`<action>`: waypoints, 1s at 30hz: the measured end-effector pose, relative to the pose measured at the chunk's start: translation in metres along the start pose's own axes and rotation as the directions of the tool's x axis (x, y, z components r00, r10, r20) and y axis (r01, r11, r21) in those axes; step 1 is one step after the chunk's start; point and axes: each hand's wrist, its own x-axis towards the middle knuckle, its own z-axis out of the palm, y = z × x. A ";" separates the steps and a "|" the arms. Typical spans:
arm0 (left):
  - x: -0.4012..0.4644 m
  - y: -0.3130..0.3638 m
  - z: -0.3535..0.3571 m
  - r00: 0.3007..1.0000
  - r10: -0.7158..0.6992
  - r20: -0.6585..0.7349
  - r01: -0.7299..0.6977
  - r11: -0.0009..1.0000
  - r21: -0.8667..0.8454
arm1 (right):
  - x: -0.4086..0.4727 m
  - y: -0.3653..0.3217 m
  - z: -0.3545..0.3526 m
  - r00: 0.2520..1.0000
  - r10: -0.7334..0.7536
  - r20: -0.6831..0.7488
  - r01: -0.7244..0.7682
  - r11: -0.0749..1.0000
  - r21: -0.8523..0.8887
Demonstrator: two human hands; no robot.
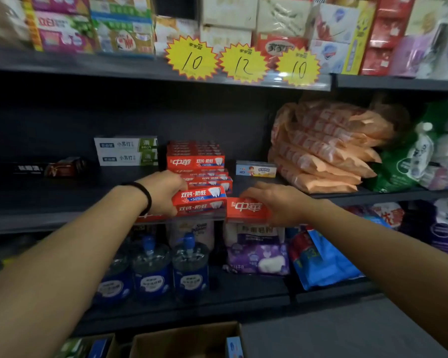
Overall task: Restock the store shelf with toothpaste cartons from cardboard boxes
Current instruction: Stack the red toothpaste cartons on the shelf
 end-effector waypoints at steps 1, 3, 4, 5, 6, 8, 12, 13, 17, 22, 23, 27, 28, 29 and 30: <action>0.003 -0.006 -0.006 1.000 -0.009 -0.011 0.009 1.000 0.000 | 0.009 0.003 -0.002 1.000 -0.004 -0.012 0.004 1.000 -0.012; 0.010 -0.018 -0.016 0.999 -0.027 -0.027 0.027 0.999 0.019 | 0.027 0.007 -0.005 0.999 -0.008 -0.034 0.006 0.999 -0.045; 0.014 -0.024 -0.020 0.999 -0.038 -0.034 0.039 0.999 0.024 | 0.035 0.008 -0.006 0.999 -0.007 -0.042 0.004 0.998 -0.062; 0.017 -0.030 -0.025 0.998 -0.051 -0.039 0.052 0.998 0.024 | 0.044 0.009 -0.008 0.999 -0.005 -0.046 0.001 0.997 -0.072; 0.020 -0.036 -0.029 0.997 -0.063 -0.048 0.064 0.998 0.024 | 0.052 0.010 -0.009 0.998 -0.006 -0.054 0.002 0.997 -0.077; 0.025 -0.048 -0.037 0.994 -0.090 -0.066 0.092 0.995 0.024 | 0.068 0.012 -0.012 0.996 -0.015 -0.085 0.008 0.996 -0.086; 0.035 -0.071 -0.048 0.988 -0.133 -0.080 0.137 0.990 0.042 | 0.102 0.013 -0.017 0.990 -0.045 -0.136 0.026 0.990 -0.142; 0.038 -0.076 -0.050 0.987 -0.137 -0.081 0.142 0.988 0.055 | 0.110 0.013 -0.017 0.988 -0.056 -0.146 0.032 0.987 -0.159; 0.050 -0.091 -0.059 0.984 -0.159 -0.082 0.166 0.982 0.088 | 0.143 0.016 -0.017 0.977 -0.086 -0.193 0.039 0.971 -0.237; 0.068 -0.107 -0.061 0.979 -0.190 -0.073 0.197 0.975 0.102 | 0.179 0.018 -0.007 0.969 -0.087 -0.232 0.019 0.960 -0.280; 0.072 -0.111 -0.060 0.978 -0.197 -0.070 0.204 0.974 0.104 | 0.184 0.018 -0.005 0.968 -0.085 -0.237 0.015 0.960 -0.281; 0.084 -0.122 -0.054 0.975 -0.214 -0.057 0.219 0.971 0.092 | 0.205 0.017 0.005 0.961 -0.073 -0.267 -0.008 0.958 -0.288; 0.086 -0.124 -0.052 0.975 -0.214 -0.051 0.218 0.972 0.091 | 0.210 0.018 0.008 0.960 -0.070 -0.270 -0.012 0.957 -0.291; 0.088 -0.127 -0.049 0.976 -0.210 -0.049 0.214 0.973 0.087 | 0.215 0.019 0.011 0.961 -0.065 -0.270 -0.018 0.956 -0.294; 0.089 -0.130 -0.048 0.978 -0.204 -0.051 0.207 0.975 0.083 | 0.220 0.019 0.014 0.962 -0.058 -0.266 -0.025 0.955 -0.297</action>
